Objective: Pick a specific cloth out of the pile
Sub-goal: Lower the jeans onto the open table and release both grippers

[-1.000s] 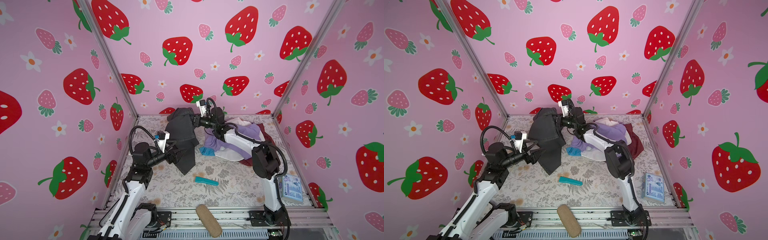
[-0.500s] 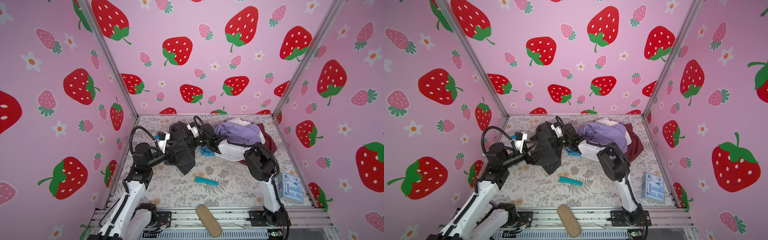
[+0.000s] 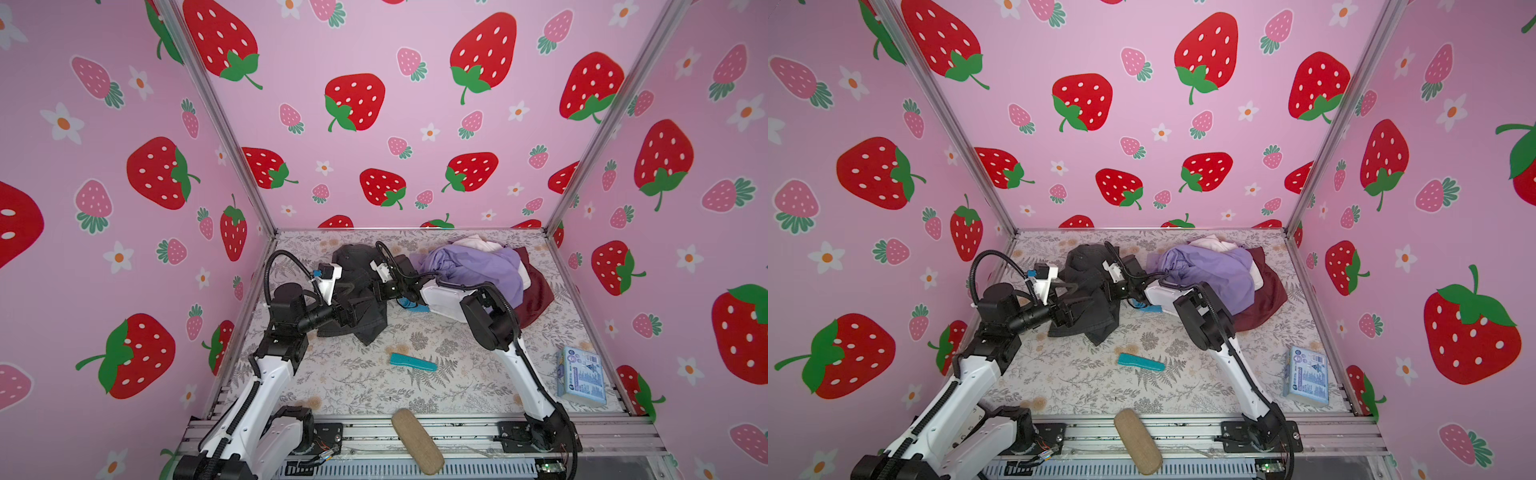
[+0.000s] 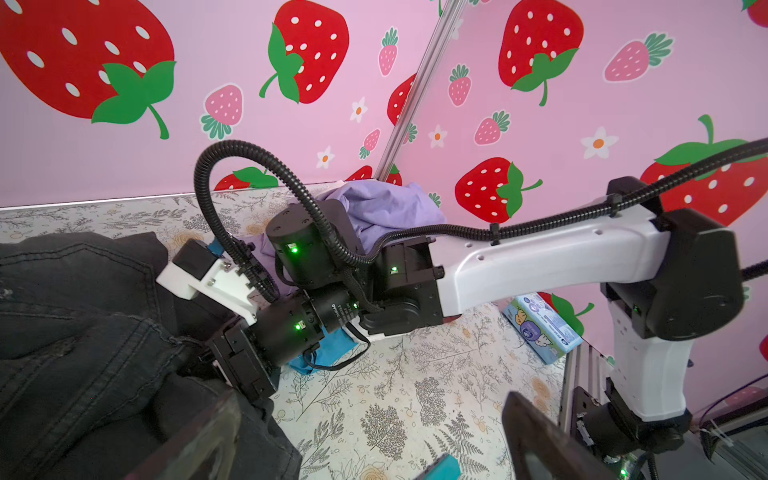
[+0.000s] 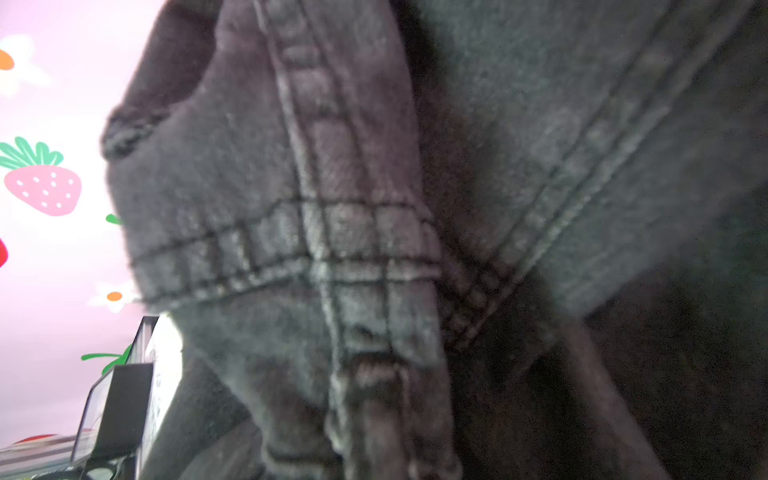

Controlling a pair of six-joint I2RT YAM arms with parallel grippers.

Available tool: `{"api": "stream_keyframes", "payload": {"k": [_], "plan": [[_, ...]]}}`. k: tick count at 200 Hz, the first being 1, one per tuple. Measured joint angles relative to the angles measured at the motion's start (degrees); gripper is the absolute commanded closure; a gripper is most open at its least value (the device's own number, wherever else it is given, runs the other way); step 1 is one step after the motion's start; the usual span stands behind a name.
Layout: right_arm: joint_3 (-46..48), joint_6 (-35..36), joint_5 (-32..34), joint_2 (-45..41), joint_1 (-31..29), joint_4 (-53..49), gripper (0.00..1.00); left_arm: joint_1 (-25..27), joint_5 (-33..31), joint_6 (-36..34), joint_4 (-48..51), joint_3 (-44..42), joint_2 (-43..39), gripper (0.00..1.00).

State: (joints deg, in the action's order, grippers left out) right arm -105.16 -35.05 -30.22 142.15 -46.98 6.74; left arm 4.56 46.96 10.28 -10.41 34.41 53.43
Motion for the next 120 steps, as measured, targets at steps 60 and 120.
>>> {"api": "stream_keyframes", "payload": {"k": [60,120], "plan": [[-4.9,0.9,-0.7,2.5,0.0,-1.5,0.31,0.0,0.0,0.0,0.0,0.0,0.4,0.01],[7.2,5.6,4.4,-10.9,-0.7,-4.4,0.0,0.0,0.0,0.1,0.1,0.0,0.0,0.01]]}}
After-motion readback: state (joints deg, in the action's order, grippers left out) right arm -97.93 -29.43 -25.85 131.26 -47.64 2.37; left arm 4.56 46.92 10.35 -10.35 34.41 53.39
